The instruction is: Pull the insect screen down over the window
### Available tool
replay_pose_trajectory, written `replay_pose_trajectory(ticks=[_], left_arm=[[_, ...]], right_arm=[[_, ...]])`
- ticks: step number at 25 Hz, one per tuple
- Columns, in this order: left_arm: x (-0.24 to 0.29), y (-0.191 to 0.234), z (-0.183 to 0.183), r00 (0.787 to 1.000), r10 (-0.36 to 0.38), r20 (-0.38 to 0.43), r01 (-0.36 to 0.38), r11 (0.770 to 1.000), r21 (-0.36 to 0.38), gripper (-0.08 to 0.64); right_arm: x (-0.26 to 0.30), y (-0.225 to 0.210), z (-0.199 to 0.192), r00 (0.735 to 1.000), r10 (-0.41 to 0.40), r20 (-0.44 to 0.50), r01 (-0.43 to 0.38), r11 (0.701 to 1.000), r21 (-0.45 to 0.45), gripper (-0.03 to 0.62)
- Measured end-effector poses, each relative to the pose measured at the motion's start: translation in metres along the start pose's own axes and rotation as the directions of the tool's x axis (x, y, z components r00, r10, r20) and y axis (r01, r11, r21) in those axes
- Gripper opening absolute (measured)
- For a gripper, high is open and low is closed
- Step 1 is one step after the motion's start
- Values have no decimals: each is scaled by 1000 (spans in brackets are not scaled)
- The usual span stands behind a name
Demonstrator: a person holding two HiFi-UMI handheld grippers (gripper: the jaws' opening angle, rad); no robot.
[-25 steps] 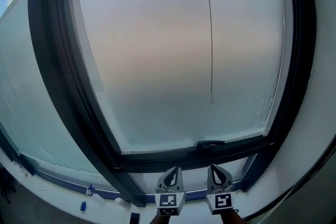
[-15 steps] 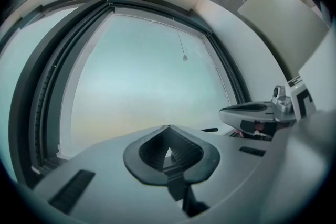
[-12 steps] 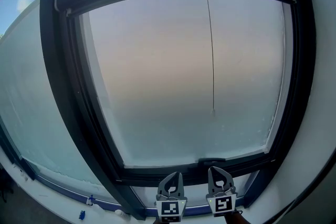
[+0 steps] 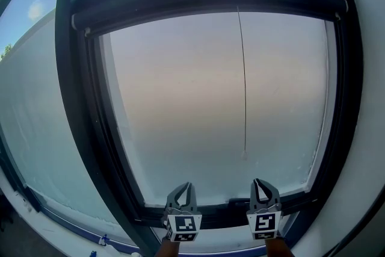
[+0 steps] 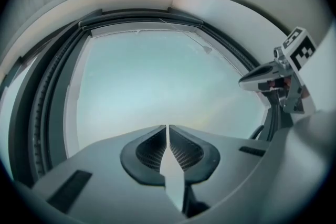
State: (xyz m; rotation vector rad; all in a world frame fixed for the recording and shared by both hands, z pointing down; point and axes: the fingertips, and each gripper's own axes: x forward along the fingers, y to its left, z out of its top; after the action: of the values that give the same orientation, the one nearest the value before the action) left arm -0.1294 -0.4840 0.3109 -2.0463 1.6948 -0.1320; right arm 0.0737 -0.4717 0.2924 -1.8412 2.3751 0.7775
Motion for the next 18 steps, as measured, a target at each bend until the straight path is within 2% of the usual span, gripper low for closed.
replay_pose_trajectory(ticks=[4, 6, 10, 13, 18], left_arm=[[14, 14, 22, 1000, 4, -7, -3, 989, 150, 3], [21, 21, 33, 1000, 15, -17, -11, 974, 228, 7], [32, 39, 58, 999, 40, -36, -25, 932, 360, 123], [39, 52, 77, 997, 67, -38, -41, 884, 466, 192], [51, 73, 107, 991, 127, -53, -65, 769, 636, 276]], right_arm=[[12, -15, 27, 998, -13, 58, 19, 995, -102, 5], [18, -20, 40, 998, -11, 68, 21, 988, -152, 38], [29, -29, 61, 998, -18, 63, 35, 960, -277, 111], [36, -32, 74, 999, 1, 49, 17, 932, -363, 145], [50, -39, 92, 999, 31, 32, -11, 862, -508, 218]])
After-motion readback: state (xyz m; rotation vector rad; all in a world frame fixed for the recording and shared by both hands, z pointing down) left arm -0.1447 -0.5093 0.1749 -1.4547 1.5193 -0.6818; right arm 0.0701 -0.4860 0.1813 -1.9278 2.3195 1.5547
